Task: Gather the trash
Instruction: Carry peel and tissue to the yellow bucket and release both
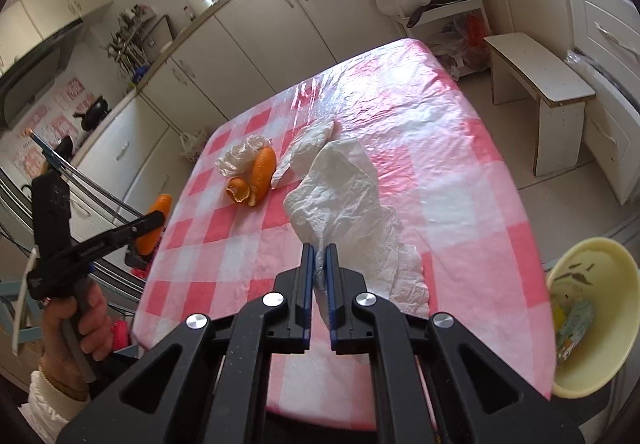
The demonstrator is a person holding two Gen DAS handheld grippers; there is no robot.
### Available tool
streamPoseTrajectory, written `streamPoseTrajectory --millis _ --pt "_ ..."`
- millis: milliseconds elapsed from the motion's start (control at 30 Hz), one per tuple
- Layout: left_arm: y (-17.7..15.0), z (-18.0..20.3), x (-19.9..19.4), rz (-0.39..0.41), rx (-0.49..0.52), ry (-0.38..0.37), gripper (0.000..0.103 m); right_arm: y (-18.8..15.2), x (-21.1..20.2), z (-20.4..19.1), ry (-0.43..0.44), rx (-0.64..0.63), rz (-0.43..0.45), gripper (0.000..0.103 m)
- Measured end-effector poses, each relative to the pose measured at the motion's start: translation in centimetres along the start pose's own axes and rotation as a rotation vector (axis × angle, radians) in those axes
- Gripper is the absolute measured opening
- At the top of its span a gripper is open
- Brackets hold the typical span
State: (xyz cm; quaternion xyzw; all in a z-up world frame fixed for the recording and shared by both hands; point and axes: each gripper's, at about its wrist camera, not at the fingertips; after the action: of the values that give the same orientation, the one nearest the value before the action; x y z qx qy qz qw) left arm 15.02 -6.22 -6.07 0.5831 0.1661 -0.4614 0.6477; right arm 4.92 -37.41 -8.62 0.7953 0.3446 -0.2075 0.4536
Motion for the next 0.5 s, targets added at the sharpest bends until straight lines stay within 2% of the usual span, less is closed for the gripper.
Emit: streamPoseTrajectory --millis 267,500 --pt "0.4 8.0 -0.9 0.006 0.103 -0.093 0.017 -0.6 -6.2 4.3 0.002 0.087 0.098 0.007" --pt "-0.7 19.9 0.5 -0.038 0.206 -0.212 0.017 -2.1 -10.5 10.6 -0.053 0.196 0.171 0.007"
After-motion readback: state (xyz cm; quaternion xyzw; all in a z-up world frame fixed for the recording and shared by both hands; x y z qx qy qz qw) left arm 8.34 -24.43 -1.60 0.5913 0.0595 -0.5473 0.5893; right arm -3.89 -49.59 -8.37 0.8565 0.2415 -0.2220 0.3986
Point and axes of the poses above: each gripper's, at about its wrist camera, not at the fingertips, and x roughly the way its jaws point, z to its right, y to its top, and after that the axes turned 3 degrees about -x, right-handed
